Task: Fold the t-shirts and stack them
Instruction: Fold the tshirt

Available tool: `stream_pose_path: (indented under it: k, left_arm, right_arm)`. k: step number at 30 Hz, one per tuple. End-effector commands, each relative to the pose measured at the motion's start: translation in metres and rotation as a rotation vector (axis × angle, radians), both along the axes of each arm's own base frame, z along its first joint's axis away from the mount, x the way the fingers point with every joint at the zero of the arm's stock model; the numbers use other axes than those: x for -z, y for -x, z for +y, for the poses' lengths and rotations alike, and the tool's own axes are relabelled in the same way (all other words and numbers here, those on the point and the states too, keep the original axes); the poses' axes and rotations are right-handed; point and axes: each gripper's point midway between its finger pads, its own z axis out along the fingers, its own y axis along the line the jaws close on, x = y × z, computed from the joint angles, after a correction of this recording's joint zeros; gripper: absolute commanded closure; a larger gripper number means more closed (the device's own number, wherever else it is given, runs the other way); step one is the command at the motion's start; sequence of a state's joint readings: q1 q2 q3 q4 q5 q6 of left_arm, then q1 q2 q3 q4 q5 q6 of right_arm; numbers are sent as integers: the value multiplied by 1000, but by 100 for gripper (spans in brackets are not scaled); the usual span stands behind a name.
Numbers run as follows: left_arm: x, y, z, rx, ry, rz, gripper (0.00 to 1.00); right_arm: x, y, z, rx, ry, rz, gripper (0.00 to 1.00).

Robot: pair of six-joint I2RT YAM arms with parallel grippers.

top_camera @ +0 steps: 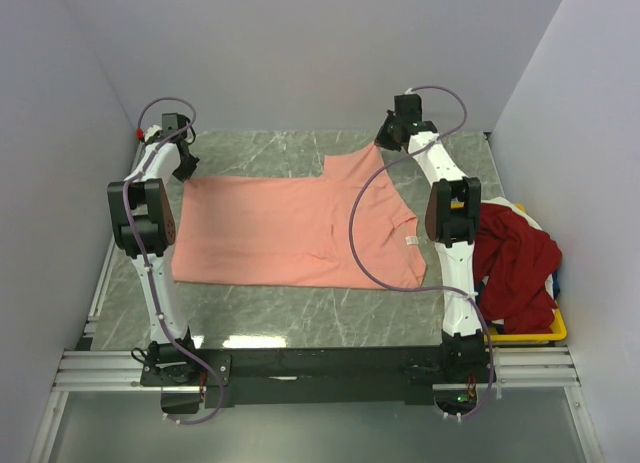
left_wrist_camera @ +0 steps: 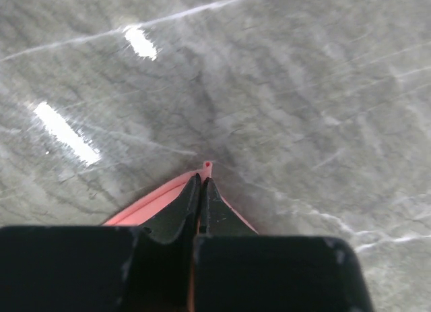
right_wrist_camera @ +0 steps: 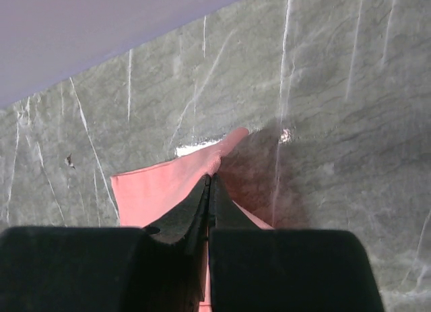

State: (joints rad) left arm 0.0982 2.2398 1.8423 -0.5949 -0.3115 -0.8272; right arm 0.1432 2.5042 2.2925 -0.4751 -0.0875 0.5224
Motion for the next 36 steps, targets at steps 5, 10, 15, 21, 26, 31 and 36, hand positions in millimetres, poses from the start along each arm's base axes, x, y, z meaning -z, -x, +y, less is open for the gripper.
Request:
stream_pose_path:
  k: [5, 10, 15, 21, 26, 31, 36]
  left_arm:
    - [-35, -35, 1, 45, -6, -108, 99]
    - [-46, -49, -1, 75, 4, -146, 99]
    - [-47, -46, -4, 89, 14, -143, 99]
    - [-48, -30, -1, 79, 18, -136, 99]
    - [-50, -10, 2, 60, 20, -121, 99]
    - [-45, 15, 4, 41, 30, -100, 99]
    - [-43, 36, 7, 31, 34, -91, 99]
  right_arm:
    - [-88, -16, -14, 15, 18, -191, 100]
    - [-109, -10, -22, 25, 32, -219, 100]
    - [-118, 7, -24, 26, 38, -203, 100]
    - [-109, 47, -20, 20, 9, -147, 100]
    - [-87, 89, -8, 11, 24, -74, 100]
    - [-76, 131, 0, 19, 33, -27, 100]
    - [-74, 162, -3, 54, 52, -10, 100]
